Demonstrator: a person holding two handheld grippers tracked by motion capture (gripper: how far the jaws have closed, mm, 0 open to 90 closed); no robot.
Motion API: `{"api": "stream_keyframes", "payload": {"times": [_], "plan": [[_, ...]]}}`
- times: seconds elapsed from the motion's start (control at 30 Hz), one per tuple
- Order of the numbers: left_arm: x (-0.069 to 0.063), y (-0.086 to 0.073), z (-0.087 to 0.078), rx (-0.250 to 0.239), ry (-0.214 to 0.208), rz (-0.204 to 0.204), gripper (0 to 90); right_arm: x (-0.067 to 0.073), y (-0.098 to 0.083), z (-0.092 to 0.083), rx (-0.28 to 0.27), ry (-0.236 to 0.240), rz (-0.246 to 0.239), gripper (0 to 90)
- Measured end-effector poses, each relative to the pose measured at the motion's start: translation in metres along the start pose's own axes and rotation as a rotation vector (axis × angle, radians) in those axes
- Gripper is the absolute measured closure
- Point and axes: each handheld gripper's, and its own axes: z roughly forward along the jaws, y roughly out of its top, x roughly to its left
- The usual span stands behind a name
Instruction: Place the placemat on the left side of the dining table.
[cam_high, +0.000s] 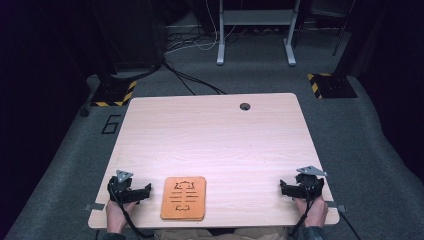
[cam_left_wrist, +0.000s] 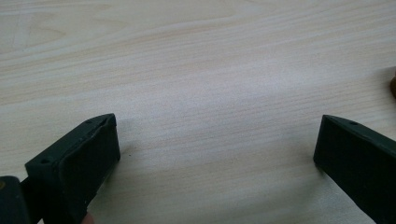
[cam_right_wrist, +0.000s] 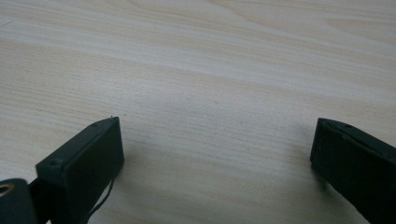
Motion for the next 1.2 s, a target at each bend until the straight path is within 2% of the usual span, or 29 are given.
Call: {"api": "stream_keyframes", "payload": {"times": [0.27, 0.53, 0.6, 0.7, 1.2], "plan": [[0.0, 0.003, 0.002, -0.001, 0.021, -0.017, 0.4, 0.0, 0.0, 0.0, 0.002, 0.005, -0.006, 1.9], [-0.001, 0.002, 0.003, -0.001, 0.023, -0.017, 0.1, 0.001, 0.002, 0.0, 0.023, 0.012, -0.007, 0.0], [-0.001, 0.003, 0.002, 0.002, 0.02, -0.017, 0.1, 0.007, 0.003, -0.001, 0.033, 0.035, 0.002, 0.0], [-0.001, 0.003, 0.003, 0.001, 0.02, -0.016, 0.1, 0.016, 0.005, 0.0, 0.049, 0.044, -0.03, 0.0], [-0.001, 0.003, 0.002, 0.005, 0.017, -0.013, 0.1, 0.041, 0.013, -0.007, 0.024, 0.108, -0.055, 0.0]]}}
